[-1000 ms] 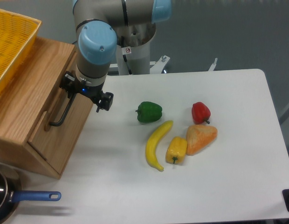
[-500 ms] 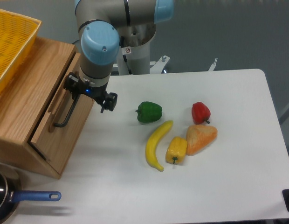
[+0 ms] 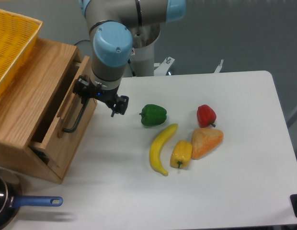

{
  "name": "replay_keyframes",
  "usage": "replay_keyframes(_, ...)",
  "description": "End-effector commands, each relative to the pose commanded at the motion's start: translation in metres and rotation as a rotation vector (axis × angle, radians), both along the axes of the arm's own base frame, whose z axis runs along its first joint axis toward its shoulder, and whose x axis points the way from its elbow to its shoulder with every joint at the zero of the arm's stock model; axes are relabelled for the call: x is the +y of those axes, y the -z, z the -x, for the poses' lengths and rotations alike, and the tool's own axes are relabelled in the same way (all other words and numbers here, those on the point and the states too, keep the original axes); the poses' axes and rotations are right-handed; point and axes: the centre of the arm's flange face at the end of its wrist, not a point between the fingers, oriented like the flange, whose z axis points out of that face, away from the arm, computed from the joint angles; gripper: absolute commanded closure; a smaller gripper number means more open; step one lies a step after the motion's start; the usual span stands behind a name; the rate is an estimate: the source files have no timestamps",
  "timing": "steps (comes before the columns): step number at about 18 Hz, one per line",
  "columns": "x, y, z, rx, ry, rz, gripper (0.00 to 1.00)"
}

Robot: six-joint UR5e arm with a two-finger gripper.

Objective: Slide open the top drawer
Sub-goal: 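Pull the drawer handle outward from the cabinet with the gripper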

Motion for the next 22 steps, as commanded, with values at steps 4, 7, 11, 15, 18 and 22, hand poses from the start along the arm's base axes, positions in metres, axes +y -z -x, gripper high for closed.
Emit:
replay_keyframes(4, -0.004, -0.001, 0.007, 0.001, -0.014, -0.001, 0.00)
replay_keyframes(7, -0.008, -0.001, 0.015, 0.001, -0.031, -0.001, 0.00)
replay_keyframes(11, -0.011, -0.002, 0.023, 0.003, -0.043, -0.004, 0.00)
replay_keyframes(15, -0.012, -0.003, 0.029, 0.007, -0.051, -0.005, 0.00)
replay_keyframes(18, -0.017, -0.003, 0.037, 0.010, -0.025, -0.014, 0.00)
replay_keyframes(22, -0.023, -0.003, 0.048, 0.015, -0.011, -0.024, 0.00)
